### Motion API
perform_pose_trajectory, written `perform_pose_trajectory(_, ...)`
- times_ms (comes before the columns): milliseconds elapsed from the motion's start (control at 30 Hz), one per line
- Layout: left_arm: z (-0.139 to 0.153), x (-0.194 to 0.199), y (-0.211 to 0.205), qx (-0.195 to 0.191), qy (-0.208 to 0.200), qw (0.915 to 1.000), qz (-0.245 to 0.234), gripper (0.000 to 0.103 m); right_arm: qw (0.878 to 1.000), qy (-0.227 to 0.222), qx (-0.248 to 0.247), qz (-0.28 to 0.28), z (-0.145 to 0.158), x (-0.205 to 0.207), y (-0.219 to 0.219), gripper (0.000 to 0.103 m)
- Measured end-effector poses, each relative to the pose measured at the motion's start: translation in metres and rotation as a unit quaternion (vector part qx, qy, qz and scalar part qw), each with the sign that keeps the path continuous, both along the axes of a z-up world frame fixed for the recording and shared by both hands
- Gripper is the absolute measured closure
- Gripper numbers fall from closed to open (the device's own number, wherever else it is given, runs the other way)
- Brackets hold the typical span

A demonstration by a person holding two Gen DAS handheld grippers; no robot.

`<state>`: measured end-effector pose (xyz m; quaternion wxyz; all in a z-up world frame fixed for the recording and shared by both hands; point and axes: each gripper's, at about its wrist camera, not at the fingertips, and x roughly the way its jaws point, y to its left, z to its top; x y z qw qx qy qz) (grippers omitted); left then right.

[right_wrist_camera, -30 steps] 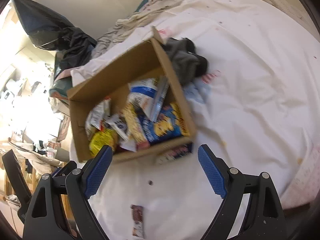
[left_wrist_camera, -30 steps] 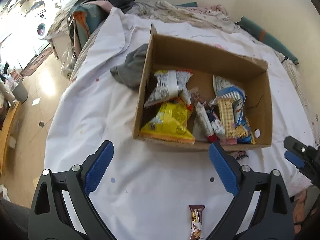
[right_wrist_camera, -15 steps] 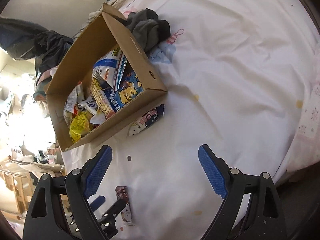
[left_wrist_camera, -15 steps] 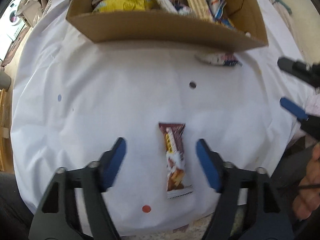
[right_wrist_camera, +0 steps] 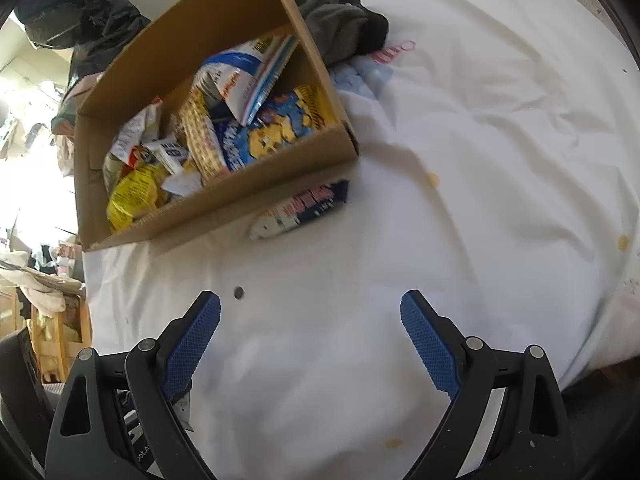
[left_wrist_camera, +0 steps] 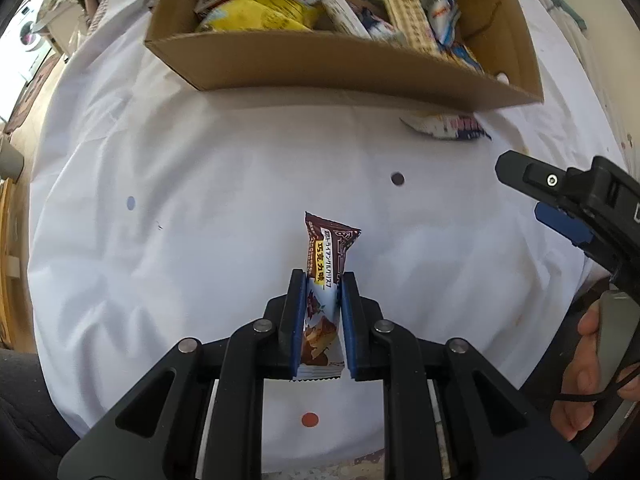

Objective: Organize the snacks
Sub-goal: 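Grasp the brown chocolate bar with left tool while right tool grasps the blue wafer bar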

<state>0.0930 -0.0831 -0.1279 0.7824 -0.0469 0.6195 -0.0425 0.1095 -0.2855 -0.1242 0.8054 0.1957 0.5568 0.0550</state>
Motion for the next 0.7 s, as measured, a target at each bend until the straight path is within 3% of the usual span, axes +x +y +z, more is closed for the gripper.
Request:
perform_pose_trajectory(200,0.008,0.004,0.009,-0.005,-0.012,0.9998,0.016,0.089,0.999,-0.001,0.002,-0.034,-0.002,0.029,0.002,0.009)
perform_pose_trajectory(533,0.013,0.004,0.040,-0.003,-0.010,0.9992,0.038,0.089,0.992,0.009,-0.120,-0.027,-0.043,0.082,0.040,0.010)
perform_pose_trajectory(700,0.012,0.009,0.035,-0.003,-0.006,0.9989,0.046,0.089,0.984,0.010,-0.178,0.025,-0.045,0.079,0.053,0.042)
